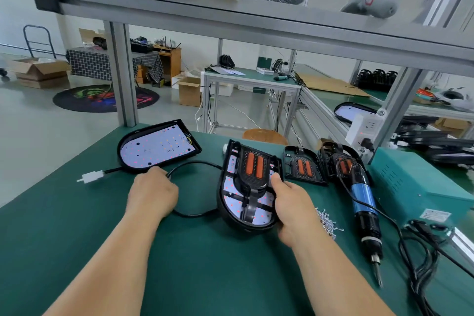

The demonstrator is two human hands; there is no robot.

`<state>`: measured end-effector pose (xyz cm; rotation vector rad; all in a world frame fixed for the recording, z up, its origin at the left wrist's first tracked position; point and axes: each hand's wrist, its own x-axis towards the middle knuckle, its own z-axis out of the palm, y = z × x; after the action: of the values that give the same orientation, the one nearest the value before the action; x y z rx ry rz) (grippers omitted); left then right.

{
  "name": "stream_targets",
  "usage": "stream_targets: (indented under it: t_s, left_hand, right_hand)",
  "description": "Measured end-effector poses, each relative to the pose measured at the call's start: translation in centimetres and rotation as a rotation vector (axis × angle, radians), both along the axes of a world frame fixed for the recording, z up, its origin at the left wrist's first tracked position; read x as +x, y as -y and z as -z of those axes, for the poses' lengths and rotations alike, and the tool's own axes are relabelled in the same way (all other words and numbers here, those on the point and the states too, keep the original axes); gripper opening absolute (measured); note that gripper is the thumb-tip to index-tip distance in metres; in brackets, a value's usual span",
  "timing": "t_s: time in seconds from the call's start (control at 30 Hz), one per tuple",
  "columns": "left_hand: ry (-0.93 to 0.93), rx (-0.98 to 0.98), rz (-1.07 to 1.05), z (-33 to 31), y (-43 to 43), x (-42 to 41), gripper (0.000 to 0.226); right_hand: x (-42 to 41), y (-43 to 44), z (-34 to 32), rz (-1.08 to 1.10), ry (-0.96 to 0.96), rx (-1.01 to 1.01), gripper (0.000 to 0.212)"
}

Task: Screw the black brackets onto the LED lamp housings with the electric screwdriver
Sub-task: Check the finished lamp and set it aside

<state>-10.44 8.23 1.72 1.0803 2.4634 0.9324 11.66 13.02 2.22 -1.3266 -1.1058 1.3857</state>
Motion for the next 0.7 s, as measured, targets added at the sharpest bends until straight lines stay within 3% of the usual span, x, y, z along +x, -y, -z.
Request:
stream_targets:
  t_s: [0.07, 0.13, 0.2, 0.3, 0.4, 0.53, 0.7]
  left_hand:
    - [0.420, 0.183, -0.005, -0.7, 0.1, 1.3, 0.017]
    - [0.901, 0.271, 0.034, -1.6, 0.4, 2.6, 0.024]
    - [1.112, 0.242, 0.185, -2.2, 0.6, 3.4, 0.038]
    - [1.136, 0.275, 0.350, -1.7, 0.6, 4.5, 0.047]
    - [1.117, 0.327, 0.269, -0.7, 0.4, 5.2, 0.051]
    - [1.131, 0.380, 0.243, 0.0, 0.1, 4.6, 0.042]
    - [1.247, 0.443, 0.444, -0.8, 1.0, 3.2, 0.051]
  right_hand:
    - [-0.5, 0.3, 0.2, -0.016, -0.057, -0.010, 0.036]
    - [-1.2, 0.8, 0.4, -0.030, -0.060, 0.009, 0.034]
    - [-1.7, 1.1, 0.7, -0.063, -0.047, 0.008, 0.031]
    - [-2.1, 1.7, 1.1, -0.165, -0.015, 0.000, 0.031]
    - [-1.9, 1.8, 1.1, -0.225, 0.021, 0.042, 0.035]
    - [-0.7, 0.5, 0.4, -0.146, 0.100, 0.023, 0.057]
    - [-0.2, 0.1, 0.9, -0.112, 0.030, -0.093, 0.013]
